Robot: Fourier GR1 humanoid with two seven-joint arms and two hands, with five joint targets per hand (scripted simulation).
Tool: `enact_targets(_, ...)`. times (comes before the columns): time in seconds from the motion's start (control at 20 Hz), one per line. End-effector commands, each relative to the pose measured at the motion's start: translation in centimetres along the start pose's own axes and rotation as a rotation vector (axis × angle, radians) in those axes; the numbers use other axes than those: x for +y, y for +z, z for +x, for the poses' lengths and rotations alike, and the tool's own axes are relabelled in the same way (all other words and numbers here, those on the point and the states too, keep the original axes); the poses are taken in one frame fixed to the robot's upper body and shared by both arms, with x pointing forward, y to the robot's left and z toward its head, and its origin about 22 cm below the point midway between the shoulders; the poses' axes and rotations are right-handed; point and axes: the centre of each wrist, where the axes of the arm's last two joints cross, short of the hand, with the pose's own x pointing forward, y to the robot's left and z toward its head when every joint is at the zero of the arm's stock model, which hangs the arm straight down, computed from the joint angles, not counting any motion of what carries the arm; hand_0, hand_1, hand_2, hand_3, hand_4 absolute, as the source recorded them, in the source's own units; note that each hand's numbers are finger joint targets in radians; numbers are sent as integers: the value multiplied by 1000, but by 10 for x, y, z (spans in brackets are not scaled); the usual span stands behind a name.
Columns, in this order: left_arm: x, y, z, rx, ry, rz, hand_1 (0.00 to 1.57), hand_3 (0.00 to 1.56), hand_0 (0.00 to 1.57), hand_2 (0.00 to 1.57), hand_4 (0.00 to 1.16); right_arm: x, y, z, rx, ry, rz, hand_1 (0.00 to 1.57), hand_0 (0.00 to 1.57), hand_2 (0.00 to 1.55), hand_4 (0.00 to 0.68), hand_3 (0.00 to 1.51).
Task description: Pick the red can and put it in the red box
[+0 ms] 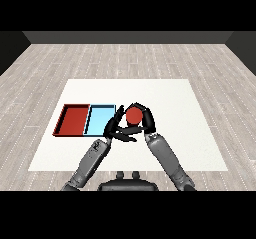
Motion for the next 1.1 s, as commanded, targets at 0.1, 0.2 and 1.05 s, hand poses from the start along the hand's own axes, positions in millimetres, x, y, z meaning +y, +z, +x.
enact_targets(0.1, 2, -8, -11, -22, -18, -22, 0, 0, 0, 0, 0, 24, 5, 4, -10, -25, 30, 1457, 1457, 1421, 518, 1367)
enact_targets(0.2, -15, 1, -17, -32, -83, -5, 0, 0, 0, 0, 234, 28, -2, -4, 1, -61, 45, 1467, 1467, 1425, 502, 1368)
enact_targets(1.05, -4, -17, 18, 23, -28, 282, 1571, 1382, 1571, 1505, 792, 29, -6, 3, -35, -35, 64, 1511, 1511, 1444, 536, 1383)
